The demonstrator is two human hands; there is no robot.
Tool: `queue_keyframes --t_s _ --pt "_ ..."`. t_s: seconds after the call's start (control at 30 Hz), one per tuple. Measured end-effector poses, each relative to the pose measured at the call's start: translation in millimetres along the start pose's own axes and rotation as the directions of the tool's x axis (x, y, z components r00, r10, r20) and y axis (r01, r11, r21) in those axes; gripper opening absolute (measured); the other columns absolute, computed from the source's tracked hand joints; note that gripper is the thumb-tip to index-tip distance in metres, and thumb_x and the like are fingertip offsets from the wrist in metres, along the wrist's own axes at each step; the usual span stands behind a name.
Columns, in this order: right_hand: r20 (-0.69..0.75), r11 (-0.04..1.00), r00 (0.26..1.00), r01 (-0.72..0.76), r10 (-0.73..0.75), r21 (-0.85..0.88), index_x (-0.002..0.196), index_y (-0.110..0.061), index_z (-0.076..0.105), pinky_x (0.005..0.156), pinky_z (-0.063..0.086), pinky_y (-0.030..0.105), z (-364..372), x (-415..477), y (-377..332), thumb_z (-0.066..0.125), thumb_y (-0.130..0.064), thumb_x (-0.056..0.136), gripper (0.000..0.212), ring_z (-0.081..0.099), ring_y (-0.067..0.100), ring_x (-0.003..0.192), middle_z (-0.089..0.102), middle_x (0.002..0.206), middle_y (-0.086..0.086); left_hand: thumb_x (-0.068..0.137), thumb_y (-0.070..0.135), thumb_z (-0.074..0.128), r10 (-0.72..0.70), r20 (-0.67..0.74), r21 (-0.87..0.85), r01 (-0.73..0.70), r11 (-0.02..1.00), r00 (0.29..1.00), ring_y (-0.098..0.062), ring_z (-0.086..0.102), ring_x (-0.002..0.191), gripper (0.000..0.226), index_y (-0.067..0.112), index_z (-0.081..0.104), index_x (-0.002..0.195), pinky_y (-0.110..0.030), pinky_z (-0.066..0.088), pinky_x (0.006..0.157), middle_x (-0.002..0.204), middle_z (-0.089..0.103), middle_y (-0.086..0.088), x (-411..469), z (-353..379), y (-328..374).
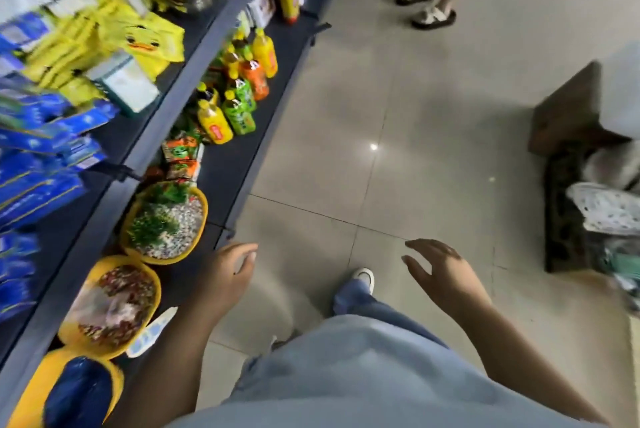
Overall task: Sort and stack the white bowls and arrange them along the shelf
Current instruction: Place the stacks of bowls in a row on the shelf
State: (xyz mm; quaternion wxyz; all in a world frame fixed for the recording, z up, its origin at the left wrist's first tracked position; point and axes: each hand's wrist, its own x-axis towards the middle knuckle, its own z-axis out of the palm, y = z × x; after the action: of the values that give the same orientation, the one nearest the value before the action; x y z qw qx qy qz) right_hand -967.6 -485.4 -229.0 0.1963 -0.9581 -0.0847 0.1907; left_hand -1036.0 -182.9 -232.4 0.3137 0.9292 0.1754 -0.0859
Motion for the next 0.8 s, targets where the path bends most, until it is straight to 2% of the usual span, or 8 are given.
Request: queue_keyframes --t_s 0.1,0.23,0.37,0.5,0.63,0.8 --pt "0.065 0.998 0.996 -0.052 0.054 -0.02 0.128 -0.017 0.054 0.101 0.035 0.029 -12.6 21.8 29.4 0.051 -0.032 0.092 0.039 0.047 0.021 0.125 0.054 0.134 0.001 0.092 0.008 0.052 -0.014 0.039 0.032 0.013 0.999 0.999 -0.026 0.056 0.112 0.026 0.001 0.063 0.114 -0.019 0.032 0.081 0.118 0.063 -0.014 29.7 14.7 26.5" --pt "0.069 1.0 0.997 -0.019 0.019 -0.007 0.116 -0.006 0.064 0.093 0.044 0.038 -31.1 61.0 55.3 0.062 -0.023 0.087 0.033 0.059 0.031 0.111 0.065 0.117 0.013 0.093 0.012 0.05 -0.053 0.066 0.076 0.048 0.996 0.996 -0.025 0.055 0.114 0.028 0.005 0.063 0.116 -0.023 0.036 0.089 0.122 0.062 -0.011 70.6 28.3 60.1" --pt "0.078 1.0 0.997 -0.014 0.014 -0.002 0.124 -0.011 0.057 0.099 0.038 0.032 -48.5 101.5 63.3 0.055 -0.027 0.091 0.037 0.052 0.025 0.121 0.059 0.127 0.008 0.093 0.012 0.05 -0.081 0.095 0.094 0.072 0.993 0.992 -0.026 0.054 0.115 0.028 0.005 0.062 0.117 -0.027 0.038 0.093 0.123 0.061 -0.012 110.8 39.4 92.3" --pt "0.153 1.0 0.988 -0.016 0.016 0.0 0.131 -0.016 0.051 0.101 0.034 0.028 -55.4 144.9 64.6 0.049 -0.031 0.093 0.041 0.045 0.02 0.127 0.053 0.135 0.002 0.092 0.012 0.051 -0.076 0.135 0.09 0.065 0.994 0.988 -0.028 0.056 0.112 0.028 0.005 0.063 0.115 -0.032 0.04 0.093 0.119 0.063 -0.013 160.2 51.8 118.4" --pt "0.209 0.999 0.977 -0.027 0.033 -0.033 0.133 -0.017 0.048 0.102 0.033 0.026 -64.2 191.7 66.7 0.046 -0.033 0.094 0.042 0.044 0.018 0.128 0.051 0.137 0.0 0.09 0.012 0.053 -0.04 0.161 0.09 0.026 0.996 0.986 -0.028 0.057 0.111 0.026 0.004 0.065 0.113 -0.031 0.04 0.091 0.117 0.064 -0.013 214.8 55.0 135.9" --pt "0.193 0.996 0.98 -0.021 0.038 -0.087 0.135 -0.019 0.046 0.102 0.031 0.023 -96.0 291.0 60.7 0.043 -0.035 0.095 0.042 0.042 0.016 0.129 0.05 0.138 -0.002 0.089 0.016 0.054 0.001 0.188 0.03 -0.006 1.0 0.982 -0.03 0.06 0.107 0.027 0.001 0.066 0.108 -0.03 0.041 0.088 0.111 0.067 -0.016 325.0 45.2 163.1"
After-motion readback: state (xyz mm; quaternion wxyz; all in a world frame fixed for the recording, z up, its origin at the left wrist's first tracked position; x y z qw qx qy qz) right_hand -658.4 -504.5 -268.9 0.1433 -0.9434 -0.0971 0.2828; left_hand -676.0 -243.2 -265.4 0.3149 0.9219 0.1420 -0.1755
